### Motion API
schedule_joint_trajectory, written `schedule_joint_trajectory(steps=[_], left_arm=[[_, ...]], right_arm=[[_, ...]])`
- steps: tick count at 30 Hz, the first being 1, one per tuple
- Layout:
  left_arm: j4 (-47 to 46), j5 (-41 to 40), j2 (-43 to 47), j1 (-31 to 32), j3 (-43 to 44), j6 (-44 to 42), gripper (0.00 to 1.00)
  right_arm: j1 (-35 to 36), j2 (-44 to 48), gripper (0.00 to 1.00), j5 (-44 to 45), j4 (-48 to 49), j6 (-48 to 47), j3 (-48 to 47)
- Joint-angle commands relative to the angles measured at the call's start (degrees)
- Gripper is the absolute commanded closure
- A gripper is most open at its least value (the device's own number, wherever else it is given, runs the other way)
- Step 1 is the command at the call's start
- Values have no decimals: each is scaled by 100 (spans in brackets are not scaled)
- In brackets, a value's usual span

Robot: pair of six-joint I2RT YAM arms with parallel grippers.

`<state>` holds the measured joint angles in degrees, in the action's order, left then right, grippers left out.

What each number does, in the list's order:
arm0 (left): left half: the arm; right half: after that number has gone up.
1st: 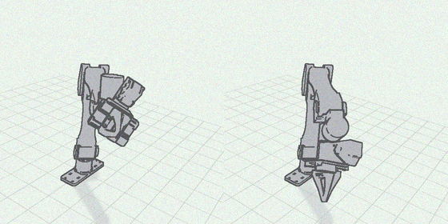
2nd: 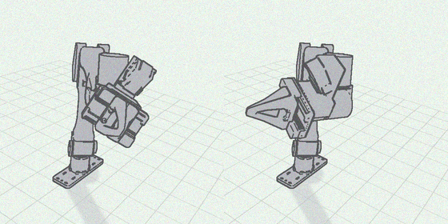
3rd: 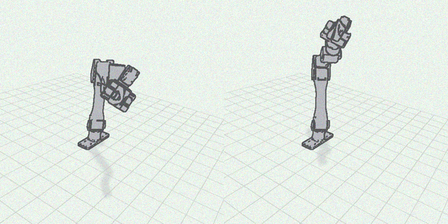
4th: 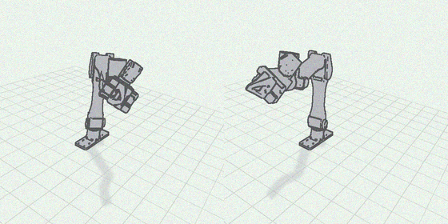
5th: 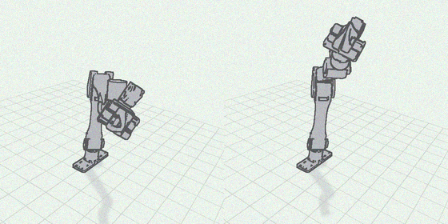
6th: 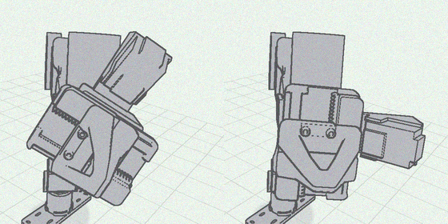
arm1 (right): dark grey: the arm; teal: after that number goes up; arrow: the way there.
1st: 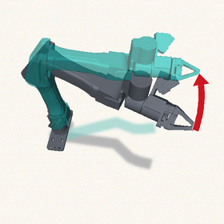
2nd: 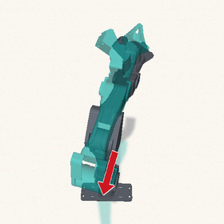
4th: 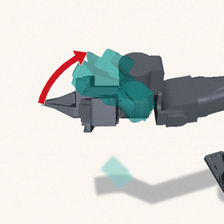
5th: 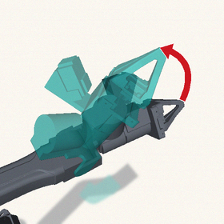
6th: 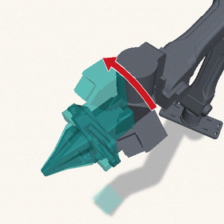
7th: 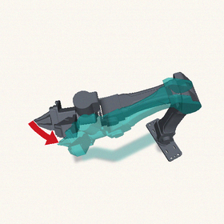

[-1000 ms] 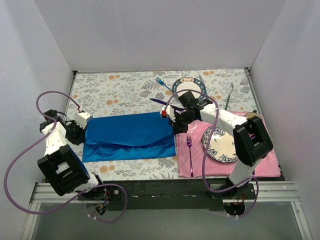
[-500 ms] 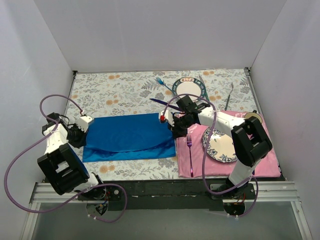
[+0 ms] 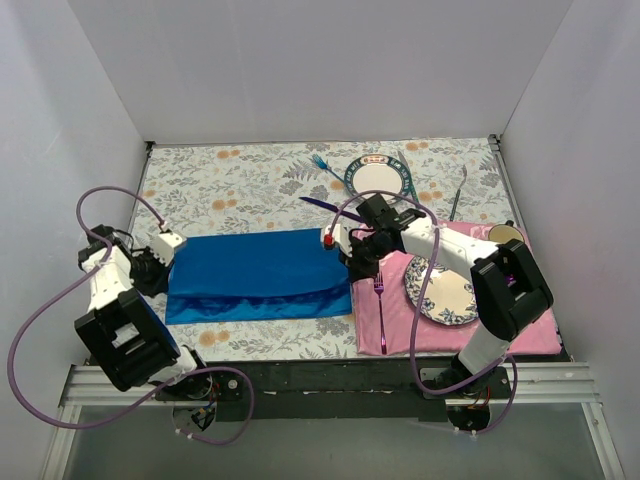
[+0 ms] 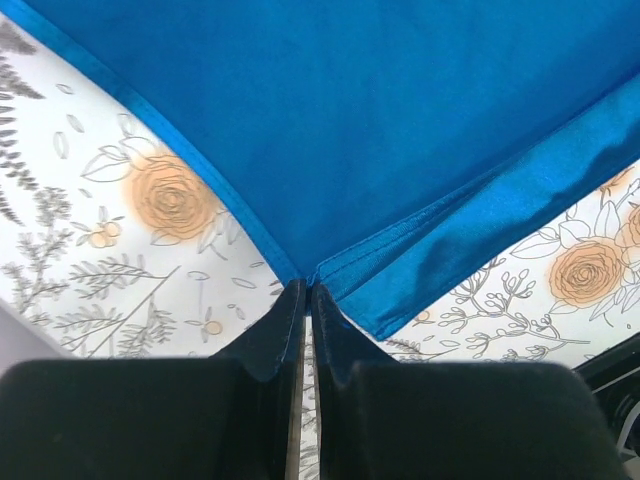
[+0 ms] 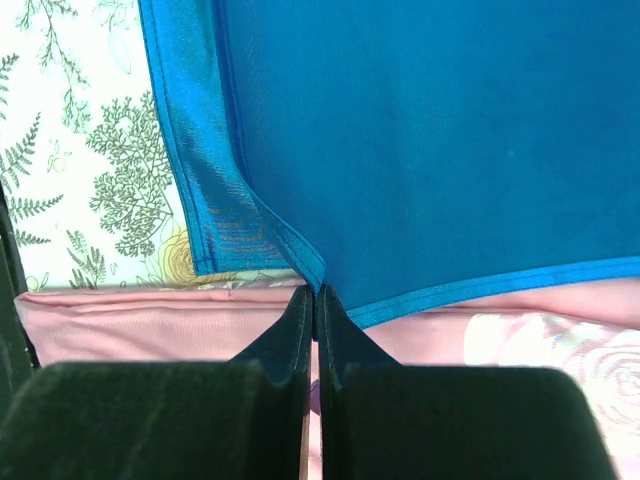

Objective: Fold the napkin into a case and place the utensils inside

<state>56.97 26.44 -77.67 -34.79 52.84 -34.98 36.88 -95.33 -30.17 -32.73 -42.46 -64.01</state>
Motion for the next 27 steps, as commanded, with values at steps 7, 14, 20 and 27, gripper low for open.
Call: schedule_joint_trajectory(steps=[7,14,20,27], left_arm=[[-107,-68,322,-37,-494,-149,100],[-143,-112,235,-37,-450,-114,100],[322,-16,252,-90,103,-219,100],[429,-60,296,-99,43,-378,100]], right_arm=[[231,32,99,-103,12,-96,204],[311,32,99,-59,39,-149,284],[302,207,99,-120,-427,-184,-6],[355,357,99,-156,-445,-114,152]])
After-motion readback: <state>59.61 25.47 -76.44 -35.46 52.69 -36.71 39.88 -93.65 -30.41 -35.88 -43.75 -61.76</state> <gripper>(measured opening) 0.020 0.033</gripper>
